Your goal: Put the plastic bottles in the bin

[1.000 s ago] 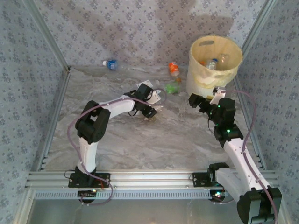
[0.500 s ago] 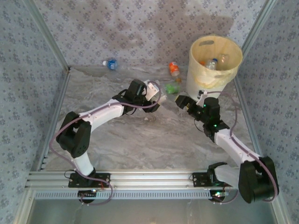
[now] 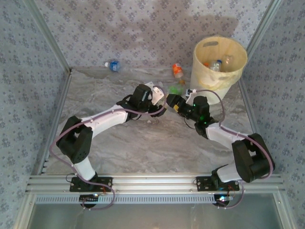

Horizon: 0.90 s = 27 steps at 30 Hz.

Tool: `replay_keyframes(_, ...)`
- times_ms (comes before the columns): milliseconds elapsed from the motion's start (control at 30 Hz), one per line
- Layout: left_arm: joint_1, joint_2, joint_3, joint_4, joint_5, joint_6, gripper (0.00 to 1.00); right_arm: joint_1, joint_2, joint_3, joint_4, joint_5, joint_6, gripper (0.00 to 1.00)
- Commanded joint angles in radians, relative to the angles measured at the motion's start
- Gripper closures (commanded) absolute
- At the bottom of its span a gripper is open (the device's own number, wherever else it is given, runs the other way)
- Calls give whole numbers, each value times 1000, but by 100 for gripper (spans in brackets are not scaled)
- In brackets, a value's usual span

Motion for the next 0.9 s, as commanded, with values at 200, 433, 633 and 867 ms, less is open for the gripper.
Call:
replay_keyframes(200,-17,-22,7,61,73,-4,35,16,54,54,67,3,53,10)
replay_keyframes(433,-17,-25,-10,111,126,-39,33,16,49,35,42,44,56,29)
replay_keyframes(633,-16,-19,22,76,141,-66,24,9,-3,33,-15,66,3,43)
replay_keyframes(867,12,-123,15,94,205,-166,2,-32,-146,81,-264,100,-192,46)
